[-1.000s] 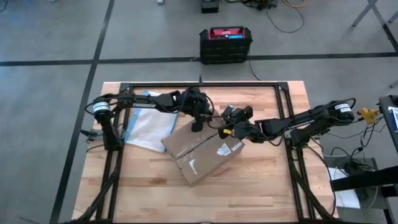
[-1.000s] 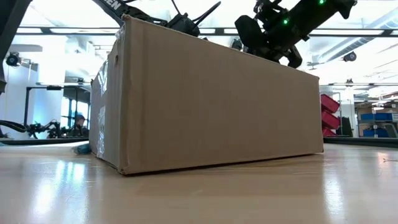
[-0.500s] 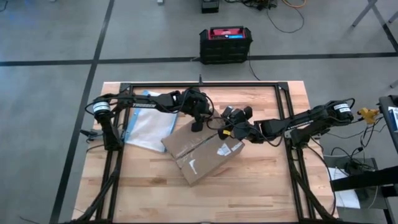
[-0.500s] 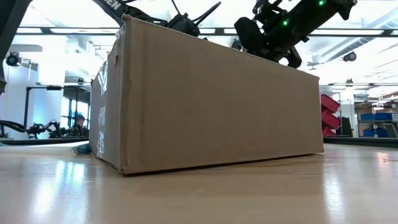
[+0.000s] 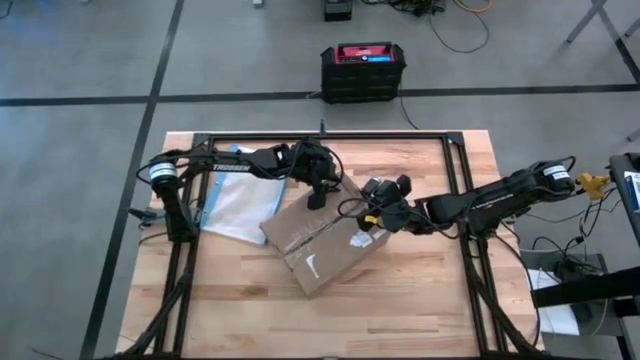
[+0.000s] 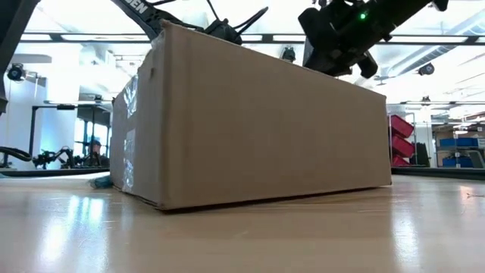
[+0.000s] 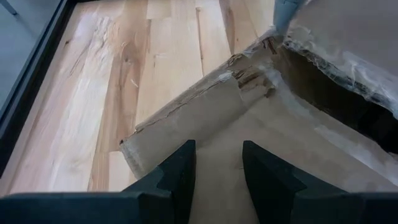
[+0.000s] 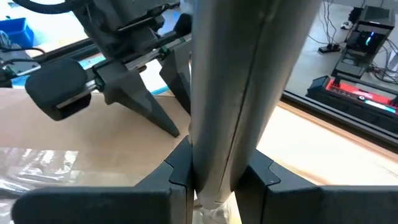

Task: Unpack boxes
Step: Open the cardboard box using the gray cutter

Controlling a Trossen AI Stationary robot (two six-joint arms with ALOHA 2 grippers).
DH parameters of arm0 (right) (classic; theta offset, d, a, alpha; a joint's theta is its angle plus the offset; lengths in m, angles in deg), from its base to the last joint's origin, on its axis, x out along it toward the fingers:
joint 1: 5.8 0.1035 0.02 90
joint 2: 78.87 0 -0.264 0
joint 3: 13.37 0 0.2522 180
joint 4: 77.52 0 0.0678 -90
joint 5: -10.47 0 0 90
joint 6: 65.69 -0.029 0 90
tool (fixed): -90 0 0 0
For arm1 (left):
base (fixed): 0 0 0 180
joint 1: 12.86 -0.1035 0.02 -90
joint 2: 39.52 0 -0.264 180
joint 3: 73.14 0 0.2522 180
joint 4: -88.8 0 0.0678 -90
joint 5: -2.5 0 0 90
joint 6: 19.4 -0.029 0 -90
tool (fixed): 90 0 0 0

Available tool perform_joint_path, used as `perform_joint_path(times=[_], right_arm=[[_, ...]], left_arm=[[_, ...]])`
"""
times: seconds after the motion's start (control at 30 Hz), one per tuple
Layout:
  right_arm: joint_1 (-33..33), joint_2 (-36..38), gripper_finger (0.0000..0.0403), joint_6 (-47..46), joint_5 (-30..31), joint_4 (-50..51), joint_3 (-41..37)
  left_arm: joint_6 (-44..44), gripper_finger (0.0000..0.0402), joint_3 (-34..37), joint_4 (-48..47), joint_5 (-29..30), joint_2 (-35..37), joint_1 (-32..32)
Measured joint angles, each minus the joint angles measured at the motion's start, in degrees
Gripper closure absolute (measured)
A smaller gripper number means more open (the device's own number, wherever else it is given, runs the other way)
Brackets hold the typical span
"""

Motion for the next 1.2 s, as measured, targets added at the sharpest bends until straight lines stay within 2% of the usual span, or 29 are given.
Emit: perform_joint_path(times=[0.5, 1.2], right_arm=[[0.09, 0.87, 0.0347, 3.03, 0.04, -0.72, -0.02], [-0.28, 0.39, 0.0347, -0.92, -1.4, 2.86, 0.0]], left_arm=[[0.14, 0.0283, 0.0, -0.07, -0.02, 0.0, 0.04], [0.5, 0.0283, 0.0, -0.11, -0.04, -0.04, 0.04]])
